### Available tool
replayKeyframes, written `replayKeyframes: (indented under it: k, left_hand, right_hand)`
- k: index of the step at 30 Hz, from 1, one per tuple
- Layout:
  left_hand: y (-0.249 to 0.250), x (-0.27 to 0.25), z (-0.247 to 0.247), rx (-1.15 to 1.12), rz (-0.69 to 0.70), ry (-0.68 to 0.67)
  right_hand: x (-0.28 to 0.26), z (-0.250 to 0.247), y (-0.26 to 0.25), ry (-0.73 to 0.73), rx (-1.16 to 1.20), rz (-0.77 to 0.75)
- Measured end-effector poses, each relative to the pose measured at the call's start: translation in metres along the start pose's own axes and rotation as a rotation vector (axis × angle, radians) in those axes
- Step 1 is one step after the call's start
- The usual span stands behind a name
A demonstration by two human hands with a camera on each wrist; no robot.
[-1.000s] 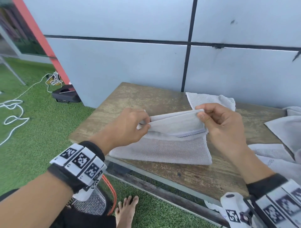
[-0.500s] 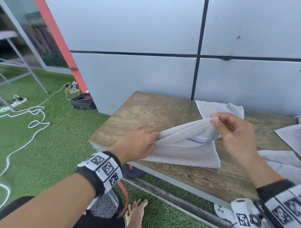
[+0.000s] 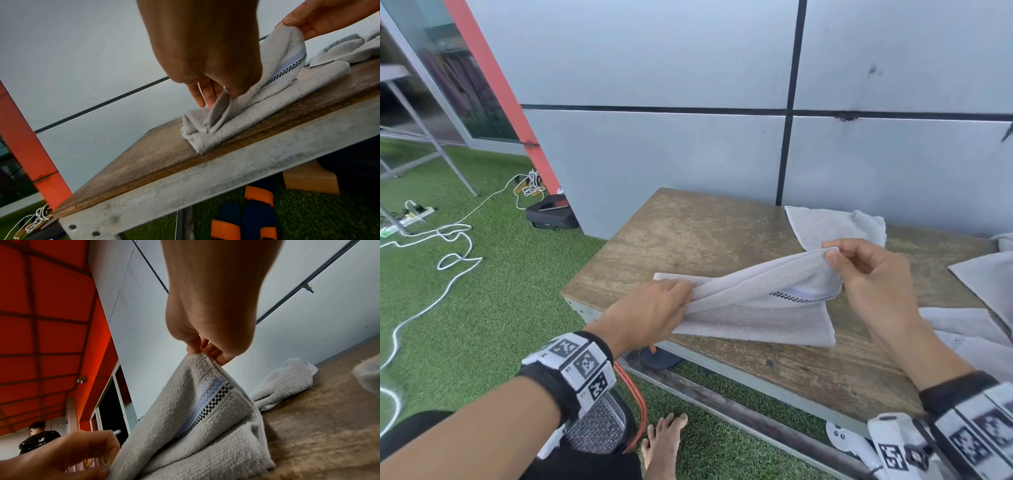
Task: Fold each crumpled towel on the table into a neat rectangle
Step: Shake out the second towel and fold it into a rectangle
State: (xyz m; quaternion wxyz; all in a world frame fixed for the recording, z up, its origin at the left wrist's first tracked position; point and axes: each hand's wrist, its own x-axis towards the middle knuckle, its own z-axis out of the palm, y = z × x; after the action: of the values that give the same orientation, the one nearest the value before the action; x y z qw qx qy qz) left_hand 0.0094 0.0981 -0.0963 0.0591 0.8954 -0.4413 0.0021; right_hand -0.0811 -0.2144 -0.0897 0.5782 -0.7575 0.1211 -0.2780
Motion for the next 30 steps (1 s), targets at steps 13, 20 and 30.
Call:
replayKeyframes:
  k: [13, 20, 30]
  left_hand:
    - [-0.009, -0.014, 0.012, -0.133, -0.198, 0.042]
    - [-0.02, -0.026, 0.009, -0.047, -0.11, 0.047]
    - [-0.022, -0.03, 0.015, -0.121, -0.191, 0.047]
  right_hand:
    - [0.001, -0.004, 0.003, 0.023, -0.001, 0.08]
    - [0.003, -0.003, 0.005, 0.069, -0.063, 0.112]
    - [0.005, -0.002, 0.009, 0.05, -0.105, 0.139]
